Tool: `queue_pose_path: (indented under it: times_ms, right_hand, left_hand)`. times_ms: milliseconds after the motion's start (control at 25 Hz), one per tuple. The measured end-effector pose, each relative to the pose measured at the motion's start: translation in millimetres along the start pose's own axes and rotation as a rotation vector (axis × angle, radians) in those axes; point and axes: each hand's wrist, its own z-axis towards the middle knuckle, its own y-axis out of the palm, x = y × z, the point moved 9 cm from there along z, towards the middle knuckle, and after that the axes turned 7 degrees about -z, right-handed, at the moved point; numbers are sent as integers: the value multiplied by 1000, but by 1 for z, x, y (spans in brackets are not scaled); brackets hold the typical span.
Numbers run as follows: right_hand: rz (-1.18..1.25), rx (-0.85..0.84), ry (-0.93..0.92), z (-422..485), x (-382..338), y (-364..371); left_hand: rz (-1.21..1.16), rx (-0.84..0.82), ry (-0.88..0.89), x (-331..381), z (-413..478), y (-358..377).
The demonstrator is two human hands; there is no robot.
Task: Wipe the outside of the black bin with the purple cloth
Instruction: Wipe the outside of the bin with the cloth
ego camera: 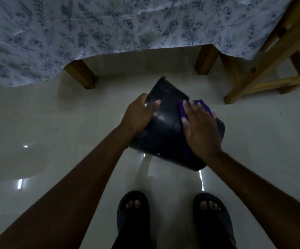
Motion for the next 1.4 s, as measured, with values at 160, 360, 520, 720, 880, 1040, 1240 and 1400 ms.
queue_pose_path:
  times_ms: [160, 360, 520, 720, 880, 1040, 1240, 1400]
  right_hand:
    - [175, -106, 138, 47, 32, 6]
    - [-111, -33, -10, -31, -23, 8]
    - [-76, 1, -55, 9, -23, 3]
    - [143, -112, 191, 55, 26, 5]
    - [-136, -78, -40, -25, -29, 18]
    - [-87, -49, -46, -8, -25, 9]
    - [242, -162, 174, 39, 10, 5]
    - [41, -79, -18, -31, -42, 2]
  left_hand:
    - [24, 80, 30, -16, -33, -5]
    - [93, 126, -15, -5, -2, -4]
    - [53, 122, 15, -2, 0, 0]
    - [68, 133, -15, 5, 6, -1]
    - [126, 121, -27, -6, 10, -2]
    - [40, 102, 28, 4, 5, 0]
    - [60, 80, 36, 1, -18, 8]
    - [172, 20, 19, 4, -6, 12]
